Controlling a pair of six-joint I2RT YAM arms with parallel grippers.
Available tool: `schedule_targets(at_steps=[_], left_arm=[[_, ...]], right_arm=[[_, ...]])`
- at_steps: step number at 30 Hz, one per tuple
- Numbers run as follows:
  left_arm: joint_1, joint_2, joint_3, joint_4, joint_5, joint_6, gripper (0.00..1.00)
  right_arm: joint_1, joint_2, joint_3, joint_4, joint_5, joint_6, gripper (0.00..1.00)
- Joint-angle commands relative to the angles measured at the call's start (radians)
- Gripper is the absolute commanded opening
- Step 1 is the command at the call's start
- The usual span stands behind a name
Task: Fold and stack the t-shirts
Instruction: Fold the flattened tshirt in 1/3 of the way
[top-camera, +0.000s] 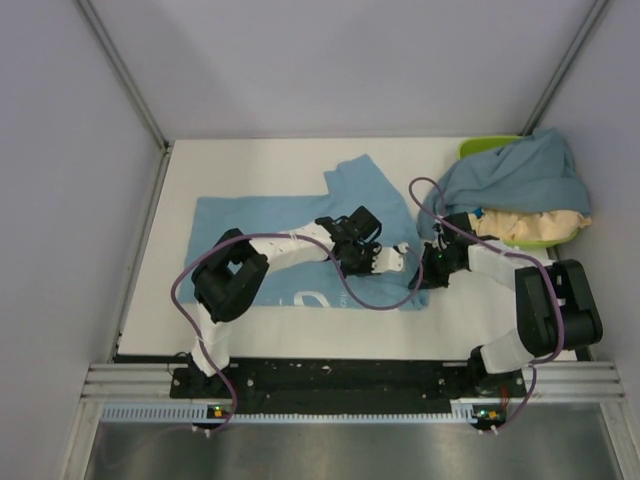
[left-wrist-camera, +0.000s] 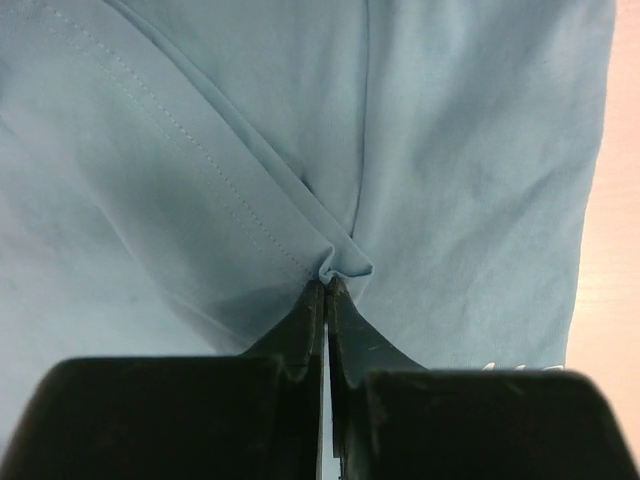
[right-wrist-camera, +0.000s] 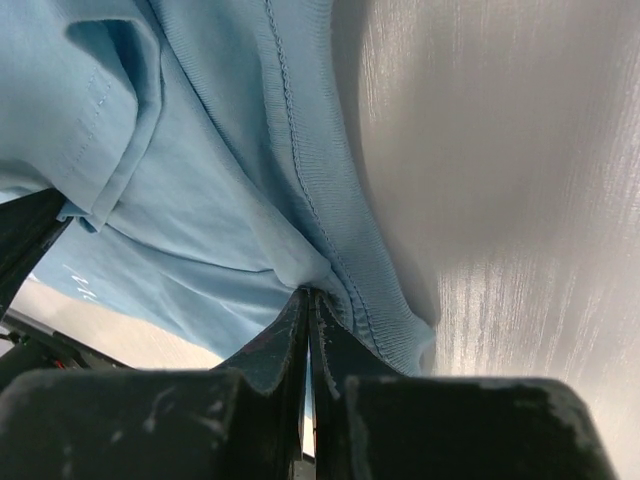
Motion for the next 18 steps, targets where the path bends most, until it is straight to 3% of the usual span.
schedule_targets(at_steps=[1,7,15,18], left_arm=[[0.03,-0.034,0.056,0.006,-0.026,-0.093,0.0],[0.18,0.008,0.19,-0.023,0.172,-0.287,0.0],[0.251,0.077,0.193,0.013,0.086,-0.376,0.01],[0.291,0.08,0.193,0.049,0.045,-0.439,0.09]], right_arm=[[-0.016,0.008,-0.034,0.011,0.043,-0.032,0.0],[-0.016,0.023,-0.043,0.011,0.055,-0.042,0.0],[-0.02,0.03,-0.045,0.009,0.06,-0.043,0.0],[-0.022,0.028,-0.045,0.006,0.063,-0.046,0.0]])
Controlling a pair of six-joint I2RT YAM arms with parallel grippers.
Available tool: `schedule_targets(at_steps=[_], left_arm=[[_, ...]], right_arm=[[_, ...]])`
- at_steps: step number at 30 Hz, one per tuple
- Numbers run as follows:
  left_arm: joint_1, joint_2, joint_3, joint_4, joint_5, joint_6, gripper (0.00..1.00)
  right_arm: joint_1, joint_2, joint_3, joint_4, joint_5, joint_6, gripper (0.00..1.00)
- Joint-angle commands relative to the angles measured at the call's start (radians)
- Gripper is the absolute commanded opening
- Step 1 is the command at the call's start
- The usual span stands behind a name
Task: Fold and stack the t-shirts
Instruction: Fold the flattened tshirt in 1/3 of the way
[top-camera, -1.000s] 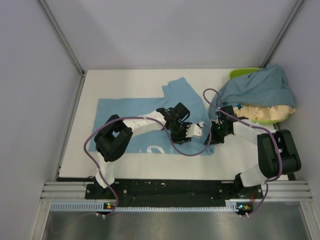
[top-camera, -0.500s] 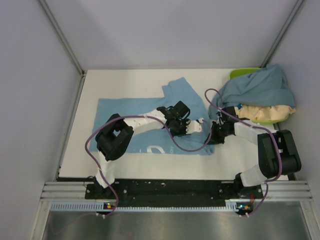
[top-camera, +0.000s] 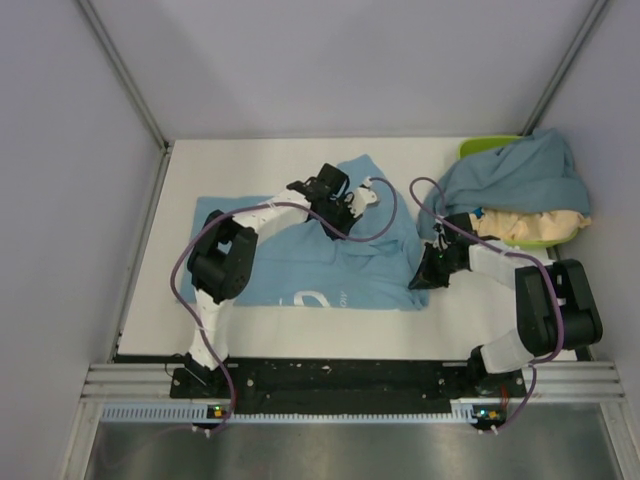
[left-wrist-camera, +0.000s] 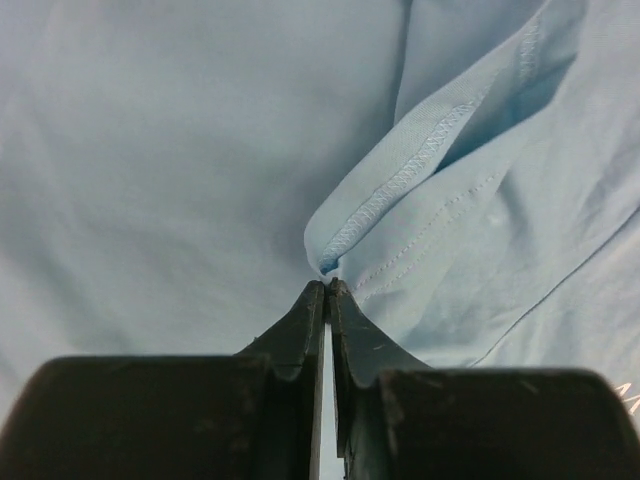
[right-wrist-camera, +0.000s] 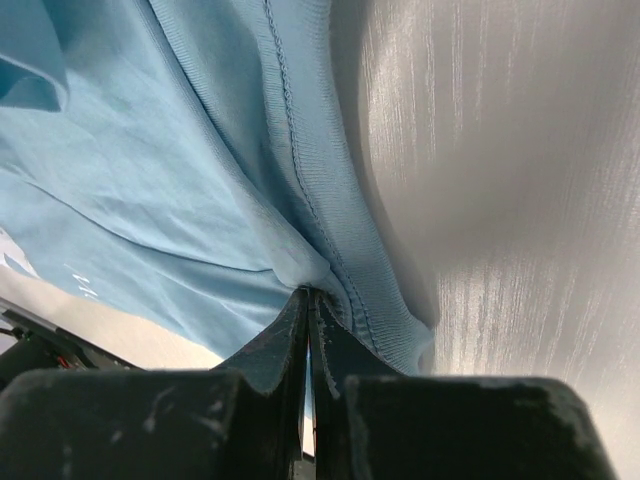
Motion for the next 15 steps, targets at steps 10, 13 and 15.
schedule_targets(at_steps=[10,13,15], left_arm=[[0.101,-0.063,-0.032,0.08,-0.145,-0.175,0.45],[0.099,-0.106,-0.025,0.071,-0.093,-0.171,0.43],[0.09,-0.143,-0.026,0.054,0.015,-0.154,0.37]], right_arm=[[-0.012,0.015,-0.016,-0.026,0.074,-0.056,0.0],[-0.013,-0.014,0.024,-0.034,0.034,-0.075,0.0],[-0.013,-0.051,0.076,-0.038,-0.002,-0.093,0.0]])
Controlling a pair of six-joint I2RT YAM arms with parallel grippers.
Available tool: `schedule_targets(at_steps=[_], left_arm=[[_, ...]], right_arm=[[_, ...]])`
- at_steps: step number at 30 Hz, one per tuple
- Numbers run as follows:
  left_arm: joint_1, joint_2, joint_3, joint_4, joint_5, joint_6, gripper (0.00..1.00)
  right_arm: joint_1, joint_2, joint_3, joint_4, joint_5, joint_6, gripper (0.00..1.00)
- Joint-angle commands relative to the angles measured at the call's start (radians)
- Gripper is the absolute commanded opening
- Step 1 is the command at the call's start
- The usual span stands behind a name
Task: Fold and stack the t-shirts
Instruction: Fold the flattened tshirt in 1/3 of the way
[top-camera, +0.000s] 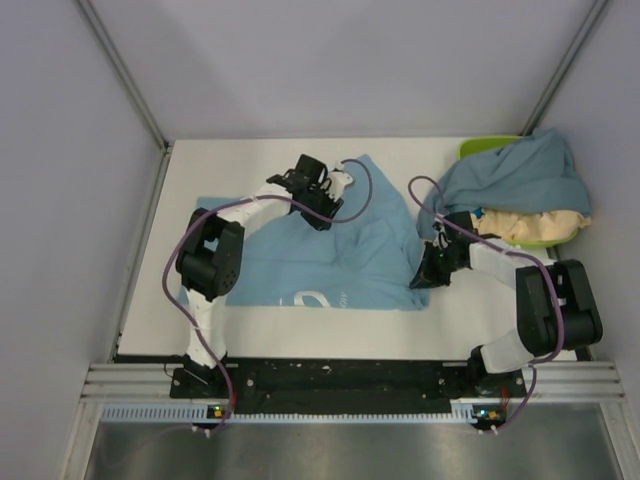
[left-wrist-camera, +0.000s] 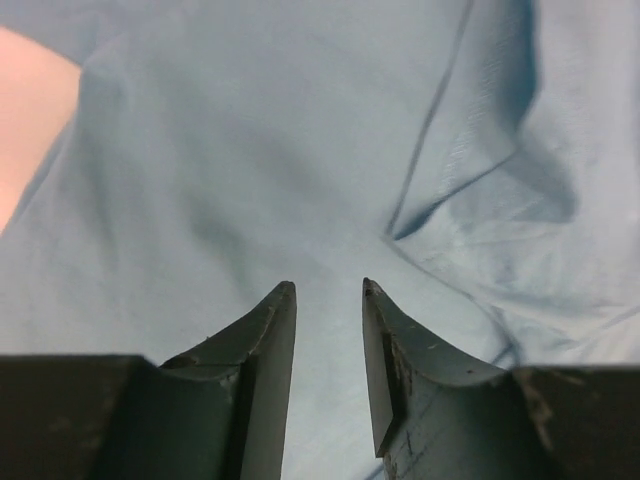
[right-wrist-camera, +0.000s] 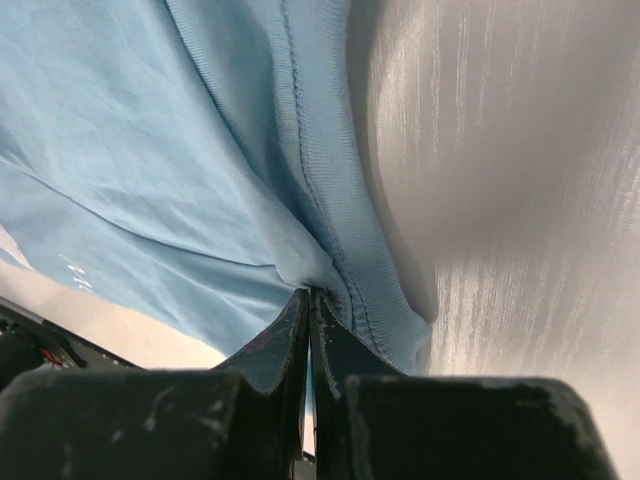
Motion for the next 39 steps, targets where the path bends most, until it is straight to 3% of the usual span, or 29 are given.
schedule_targets(at_steps=[1,6,12,24,26,30,34,39], left_arm=[[-0.033,-0.157,0.002,0.005,0.176,0.014,0.34],[-0.099,-0.139,-0.044,0.011,0.336,0.089,0.3],[-0.075,0.009,0.088,-0.012,0.186,0.049,0.45],[-0.075,0.079,0.099,-0.024,0.094,0.083,0.46],[-0.075,0.083,0.111,-0.049,0.066,0.084,0.39],[-0.075,0.082,0.127,-0.09,-0.01,0.098,0.0],[-0.069,0.085,0.122,-0.099,-0.11,0.086,0.0],[-0.052,0.053,0.104,-0.101,-0.08,0.052,0.0]], right_arm=[[-0.01,-0.065,0.106,-0.033,-0.006,-0.074,0.0],[-0.009,-0.022,0.301,-0.009,-0.052,-0.102,0.0],[-0.007,0.225,0.483,0.043,-0.128,-0.063,0.0],[0.016,0.489,0.505,0.153,-0.135,0.012,0.0],[0.013,0.503,0.507,0.131,-0.093,0.012,0.0],[-0.001,0.5,0.493,0.105,-0.037,0.006,0.0],[-0.003,0.495,0.493,0.087,-0.017,-0.01,0.0],[-0.015,0.483,0.485,0.071,0.005,-0.031,0.0]])
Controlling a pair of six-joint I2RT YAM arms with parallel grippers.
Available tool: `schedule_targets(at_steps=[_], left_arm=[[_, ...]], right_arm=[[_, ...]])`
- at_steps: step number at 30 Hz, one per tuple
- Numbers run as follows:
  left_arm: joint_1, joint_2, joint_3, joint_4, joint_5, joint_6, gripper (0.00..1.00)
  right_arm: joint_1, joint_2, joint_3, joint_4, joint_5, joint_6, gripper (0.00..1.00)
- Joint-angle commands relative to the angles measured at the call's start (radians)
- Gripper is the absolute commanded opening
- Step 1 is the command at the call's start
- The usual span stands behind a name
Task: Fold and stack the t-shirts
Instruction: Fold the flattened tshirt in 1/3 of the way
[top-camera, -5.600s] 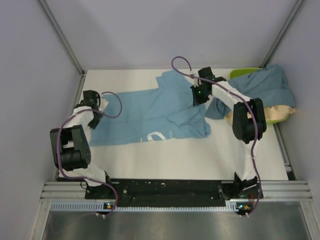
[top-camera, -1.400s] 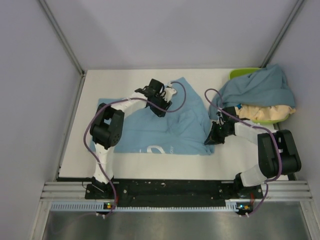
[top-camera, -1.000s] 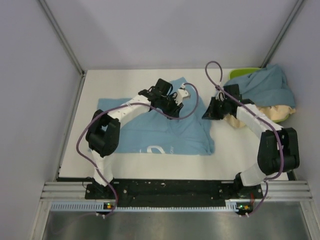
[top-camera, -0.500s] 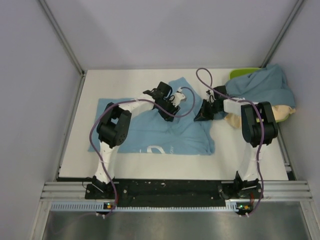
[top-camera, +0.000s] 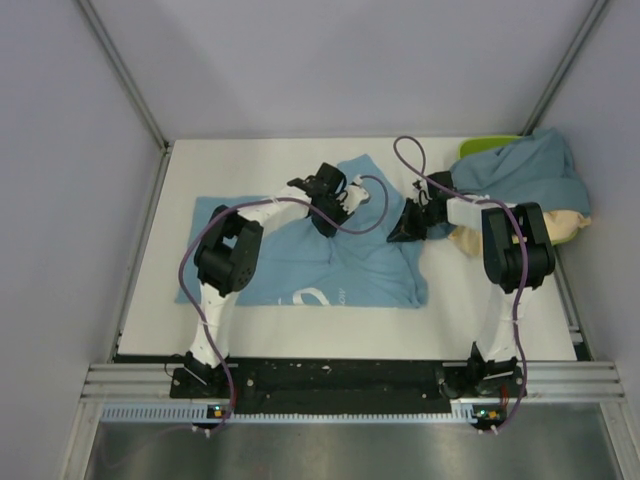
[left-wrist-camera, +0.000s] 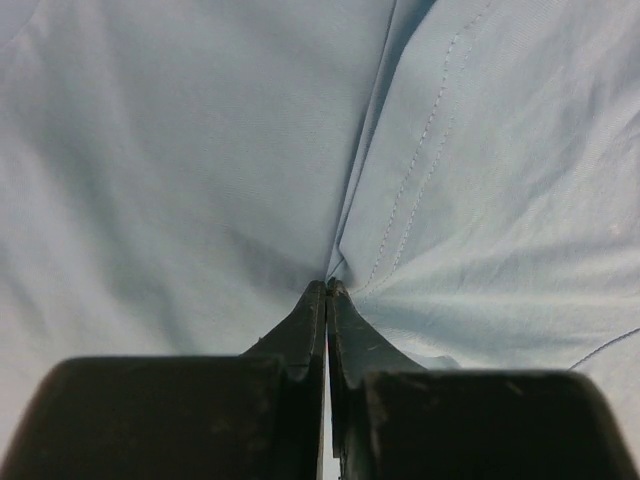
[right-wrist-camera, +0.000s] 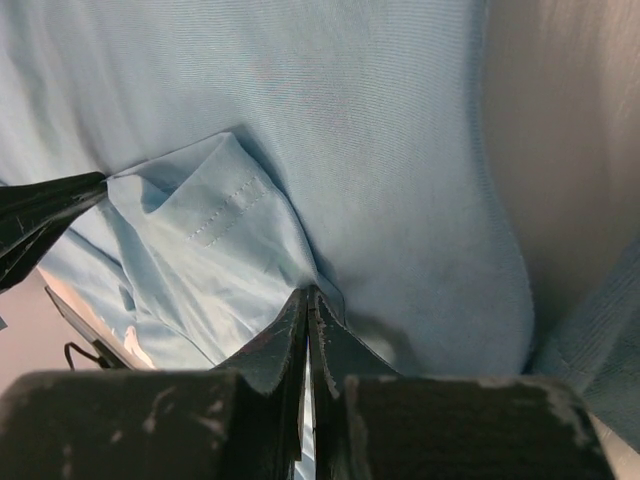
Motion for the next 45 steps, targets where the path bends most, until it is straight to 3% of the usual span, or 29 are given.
schedule_targets(at_steps=[1,3,5,9,14,18,22,24,31,39,43,45], left_arm=[[0.023,-0.05,0.009,-0.016,0.004,-0.026,0.04],[0.023,-0.07,0.002,-0.019,0.071,-0.027,0.3],[0.021,-0.09,0.002,-0.019,0.117,-0.036,0.45],[0.04,-0.153,0.039,-0.04,0.142,-0.042,0.49],[0.157,-0.248,0.045,-0.031,0.079,-0.06,0.59],[0.3,-0.262,0.041,-0.05,0.03,-0.109,0.64],[0.443,-0.273,0.022,-0.105,0.002,-0.122,0.65],[0.495,-0.314,-0.023,-0.139,0.012,-0.077,0.64],[0.605,-0.656,-0.364,-0.221,0.024,0.281,0.64],[0.724,-0.88,-0.79,-0.415,-0.229,0.65,0.64],[0.724,-0.902,-0.948,-0.199,-0.411,0.656,0.66],[0.724,-0.891,-0.969,-0.13,-0.42,0.644,0.68]], right_arm=[[-0.015,-0.002,-0.005,-0.04,0.157,-0.059,0.0],[-0.013,-0.011,0.009,-0.048,0.139,-0.081,0.0],[-0.013,-0.03,0.035,-0.054,0.098,-0.104,0.0],[-0.015,-0.1,0.142,-0.062,0.038,-0.156,0.0],[-0.015,-0.07,0.371,-0.078,0.161,-0.184,0.34],[-0.013,0.082,0.624,-0.157,0.281,-0.191,0.5],[-0.01,0.237,0.834,-0.348,0.378,-0.243,0.54],[-0.002,0.237,0.856,-0.414,0.419,-0.268,0.54],[0.079,-0.161,0.481,-0.422,0.573,-0.308,0.57],[0.12,-0.546,-0.102,-0.503,0.52,-0.139,0.63],[0.139,-0.619,-0.279,-0.51,0.463,-0.087,0.66],[0.154,-0.625,-0.34,-0.499,0.429,-0.076,0.67]])
